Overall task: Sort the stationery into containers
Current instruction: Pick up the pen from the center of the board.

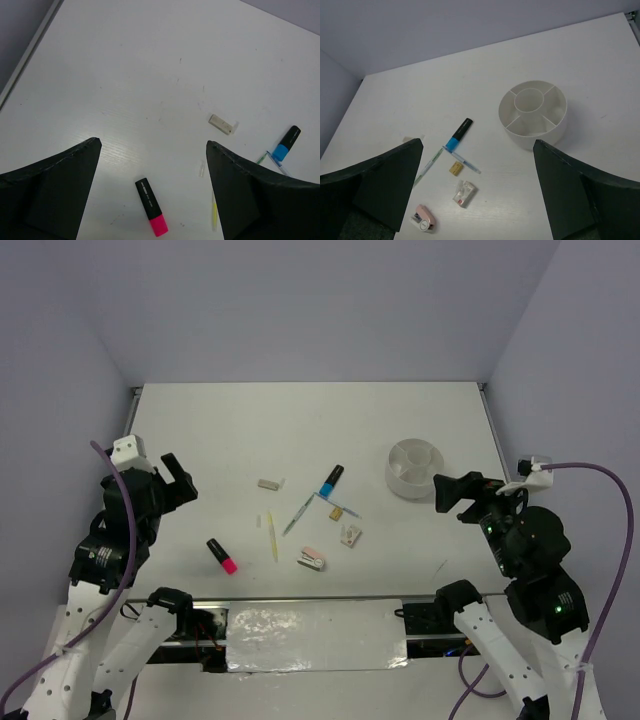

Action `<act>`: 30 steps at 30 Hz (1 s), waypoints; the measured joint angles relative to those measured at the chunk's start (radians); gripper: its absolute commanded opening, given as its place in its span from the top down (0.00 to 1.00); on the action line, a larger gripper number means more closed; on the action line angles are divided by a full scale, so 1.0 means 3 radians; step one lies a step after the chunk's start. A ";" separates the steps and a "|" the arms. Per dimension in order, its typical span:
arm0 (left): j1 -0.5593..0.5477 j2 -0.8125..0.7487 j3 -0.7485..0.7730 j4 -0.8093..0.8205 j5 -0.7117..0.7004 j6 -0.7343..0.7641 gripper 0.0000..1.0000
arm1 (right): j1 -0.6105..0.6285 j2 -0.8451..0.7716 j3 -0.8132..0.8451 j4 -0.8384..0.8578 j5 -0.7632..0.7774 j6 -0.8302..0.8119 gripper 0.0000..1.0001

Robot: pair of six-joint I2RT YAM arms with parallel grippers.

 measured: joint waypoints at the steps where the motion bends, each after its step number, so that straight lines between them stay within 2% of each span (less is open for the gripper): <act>1: 0.0000 0.0000 0.0000 0.0000 -0.0003 0.0000 0.01 | 0.0000 -0.0001 0.0014 -0.0011 0.0015 0.0000 0.00; 8: 0.0000 0.0000 0.0000 0.0000 -0.0025 -0.0004 0.01 | 0.0003 -0.0102 0.0019 0.0011 -0.0020 0.0011 0.00; 13: 0.0017 -0.0004 -0.0015 0.0004 -0.0041 -0.0029 0.01 | 0.0006 0.0060 0.0015 0.0263 -0.0621 0.0102 0.00; 15: 0.0047 -0.0004 -0.0034 0.0004 -0.0041 -0.0070 0.01 | 0.0041 0.0359 0.0019 0.0453 -0.0882 0.0192 0.00; 17: 0.0100 0.0004 -0.0045 -0.0001 -0.0042 -0.0090 0.01 | 0.0237 0.0790 0.0027 0.0640 -0.0912 0.0277 0.00; 21: 0.0172 0.0042 -0.0045 0.0000 -0.0046 -0.0089 0.01 | 0.1142 0.1921 0.0245 0.0763 -0.0567 0.0379 0.00; 24: 0.0184 0.0088 -0.0045 0.0000 -0.0045 -0.0083 0.01 | 0.1583 0.2860 0.0637 0.0758 -0.0281 0.0450 0.01; 28: 0.0187 0.0106 -0.0045 -0.0001 -0.0042 -0.0079 0.01 | 0.1980 0.3979 0.1258 0.0726 0.0084 0.0566 0.29; 29: 0.0187 0.0104 -0.0045 -0.0001 -0.0039 -0.0079 0.01 | 0.2042 0.4199 0.1373 0.0704 0.0155 0.0590 0.39; 30: 0.0187 0.0103 -0.0045 0.0000 -0.0032 -0.0078 0.01 | 0.2110 0.4424 0.1497 0.0679 0.0219 0.0612 0.43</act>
